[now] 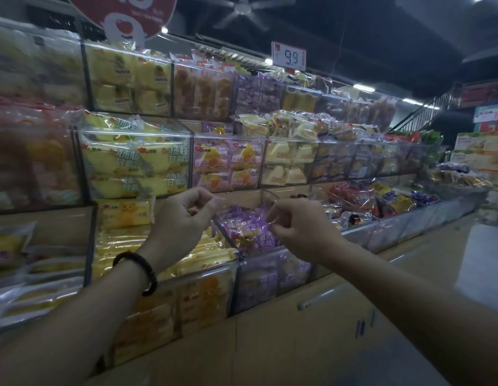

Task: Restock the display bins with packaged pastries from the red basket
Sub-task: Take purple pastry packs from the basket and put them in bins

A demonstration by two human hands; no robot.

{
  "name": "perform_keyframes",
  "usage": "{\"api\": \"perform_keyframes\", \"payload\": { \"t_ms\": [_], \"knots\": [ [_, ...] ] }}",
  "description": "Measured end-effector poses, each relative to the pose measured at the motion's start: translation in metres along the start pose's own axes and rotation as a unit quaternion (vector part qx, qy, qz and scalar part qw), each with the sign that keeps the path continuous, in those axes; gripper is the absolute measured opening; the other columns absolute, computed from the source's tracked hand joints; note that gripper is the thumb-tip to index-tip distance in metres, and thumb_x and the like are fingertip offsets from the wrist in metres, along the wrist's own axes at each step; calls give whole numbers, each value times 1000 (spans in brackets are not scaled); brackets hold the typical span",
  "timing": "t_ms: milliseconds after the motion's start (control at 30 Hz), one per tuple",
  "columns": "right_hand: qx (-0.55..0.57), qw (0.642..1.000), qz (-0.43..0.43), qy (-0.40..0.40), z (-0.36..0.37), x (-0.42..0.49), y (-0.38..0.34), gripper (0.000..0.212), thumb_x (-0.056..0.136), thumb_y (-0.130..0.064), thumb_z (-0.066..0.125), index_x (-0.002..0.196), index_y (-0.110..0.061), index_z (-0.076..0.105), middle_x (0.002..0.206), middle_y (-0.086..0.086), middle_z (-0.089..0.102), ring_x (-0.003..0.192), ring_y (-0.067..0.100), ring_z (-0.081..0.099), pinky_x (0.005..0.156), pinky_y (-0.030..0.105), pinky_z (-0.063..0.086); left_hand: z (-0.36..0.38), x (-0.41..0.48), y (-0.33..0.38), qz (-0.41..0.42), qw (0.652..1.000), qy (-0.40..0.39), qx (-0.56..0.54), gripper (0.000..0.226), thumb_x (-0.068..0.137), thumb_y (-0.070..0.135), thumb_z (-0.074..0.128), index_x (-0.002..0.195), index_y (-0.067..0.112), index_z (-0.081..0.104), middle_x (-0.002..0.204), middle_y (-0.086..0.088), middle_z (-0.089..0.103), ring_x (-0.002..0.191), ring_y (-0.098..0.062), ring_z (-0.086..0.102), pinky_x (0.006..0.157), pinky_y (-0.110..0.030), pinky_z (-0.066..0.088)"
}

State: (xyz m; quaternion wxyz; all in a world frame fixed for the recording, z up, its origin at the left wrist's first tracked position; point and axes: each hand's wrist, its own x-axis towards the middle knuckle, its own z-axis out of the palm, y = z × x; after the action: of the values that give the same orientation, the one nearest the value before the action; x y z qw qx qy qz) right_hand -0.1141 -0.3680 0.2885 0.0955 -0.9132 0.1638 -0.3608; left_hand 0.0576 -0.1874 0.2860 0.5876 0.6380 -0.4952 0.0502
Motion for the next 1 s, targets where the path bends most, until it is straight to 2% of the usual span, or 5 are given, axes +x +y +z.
{"api": "perform_keyframes", "payload": {
  "t_ms": [200,433,633,800,1000],
  "knots": [
    [73,995,-2,-68,8,-72,-32,5,92,-27,76,88,-26,78,69,-14,70,64,-1,66,54,11,44,-8,-87,32,-63,975,-208,50,14,100,32,69,91,22,73,78,1,73,61,-17,67,55,-26,52],
    [74,955,37,-286,89,-165,-49,11,91,-30,72,83,-26,78,68,-13,70,66,-3,65,57,21,46,-25,-233,-26,-234,843,-460,151,15,101,46,64,101,34,74,93,11,77,79,-10,75,80,-40,62],
    [37,877,138,-459,179,-237,-27,26,96,-37,70,71,-28,66,73,-14,63,70,5,59,53,16,37,-46,-308,-103,-336,804,-461,165,18,104,41,61,108,29,72,98,9,78,81,-9,77,73,-23,57],
    [-22,828,230,-512,243,-291,9,40,82,-55,62,82,-16,72,90,9,71,88,29,67,70,35,51,-48,-330,-142,-381,793,-434,194,21,103,46,58,110,31,71,105,10,76,86,-6,72,59,-8,47],
    [-118,764,237,-588,323,-343,58,55,82,-52,58,122,-18,74,121,13,74,110,32,70,74,28,50,-43,-329,-158,-357,642,-614,288,49,104,58,48,145,31,53,140,7,56,105,-11,56,82,-26,48]
  ]
}}
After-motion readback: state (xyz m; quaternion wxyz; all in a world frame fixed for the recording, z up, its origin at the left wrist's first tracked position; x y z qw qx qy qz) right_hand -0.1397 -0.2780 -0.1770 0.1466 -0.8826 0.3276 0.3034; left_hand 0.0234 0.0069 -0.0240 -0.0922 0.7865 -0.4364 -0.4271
